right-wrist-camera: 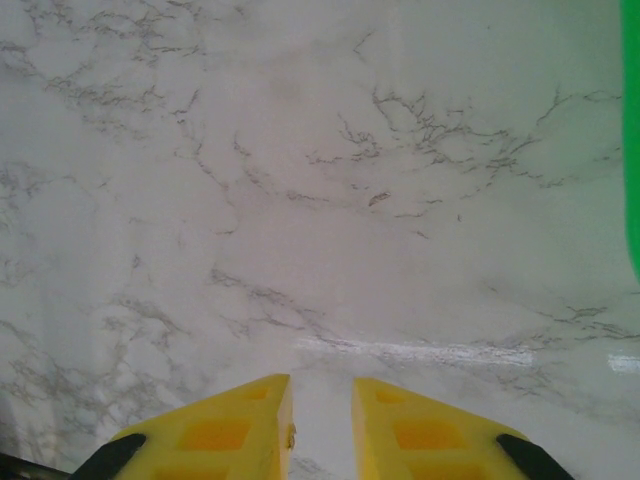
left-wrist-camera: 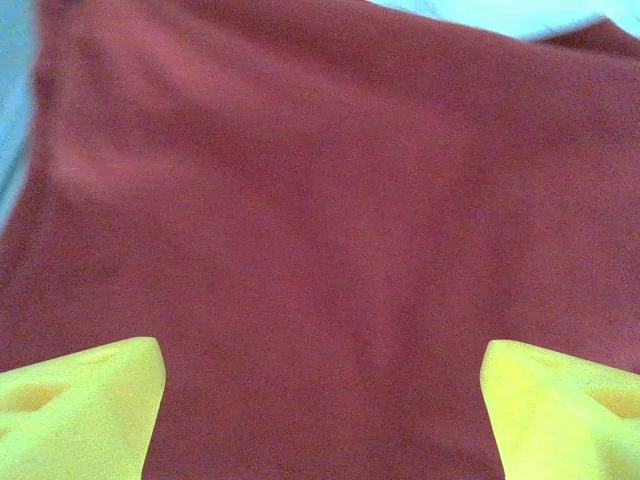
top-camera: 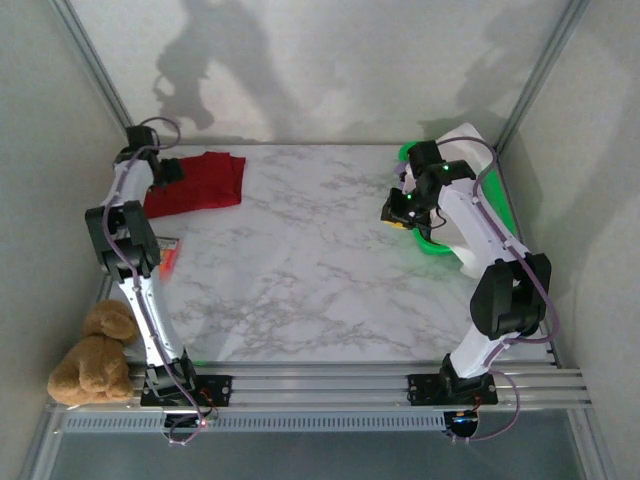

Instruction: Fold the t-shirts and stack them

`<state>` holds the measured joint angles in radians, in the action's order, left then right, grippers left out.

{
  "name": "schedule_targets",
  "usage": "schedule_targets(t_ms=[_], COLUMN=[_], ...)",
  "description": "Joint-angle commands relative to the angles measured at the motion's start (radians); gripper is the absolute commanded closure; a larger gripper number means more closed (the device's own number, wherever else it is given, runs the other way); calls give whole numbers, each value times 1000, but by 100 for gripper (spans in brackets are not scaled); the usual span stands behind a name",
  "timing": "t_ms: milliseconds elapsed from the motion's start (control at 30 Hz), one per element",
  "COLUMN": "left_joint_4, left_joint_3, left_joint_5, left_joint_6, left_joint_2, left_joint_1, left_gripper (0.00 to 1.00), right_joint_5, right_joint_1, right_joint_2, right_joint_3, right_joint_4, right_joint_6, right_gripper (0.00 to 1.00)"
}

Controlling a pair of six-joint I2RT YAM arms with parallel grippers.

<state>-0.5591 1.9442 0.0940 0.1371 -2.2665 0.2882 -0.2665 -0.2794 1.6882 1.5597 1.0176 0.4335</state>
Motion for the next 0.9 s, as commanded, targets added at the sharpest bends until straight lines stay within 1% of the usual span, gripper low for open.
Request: schedule_targets(t_ms=[0,133,267,433,700,800,867], left_joint_4=[-57,-24,-21,-12,-69,-97,-84], left_joint_3=[65,85,133,180,341,425,449], left_joint_5=[104,193,251,269,330,345,361], left_joint_6=[74,86,93,97,61,65,82], left_joint_2=[-76,-129,-192,-256,-364,-401,-406], left_joint_1=[22,42,49,51,42,35,37], left_gripper=[18,17,16,15,14,14,13], right_joint_5=[-19,-19,-17,-13,-15,-18,-15], right_joint_1=[0,0,0,0,0,0,0], right_joint_2=[19,24,25,22,21,24,25], right_joint_3=[17,22,25,23,19,20,25], right_joint_4=[11,10,14,18,12,15,21], right_joint_6=[1,1,0,-1,9,9,6], right_gripper=[76,76,76,76,76,76,76])
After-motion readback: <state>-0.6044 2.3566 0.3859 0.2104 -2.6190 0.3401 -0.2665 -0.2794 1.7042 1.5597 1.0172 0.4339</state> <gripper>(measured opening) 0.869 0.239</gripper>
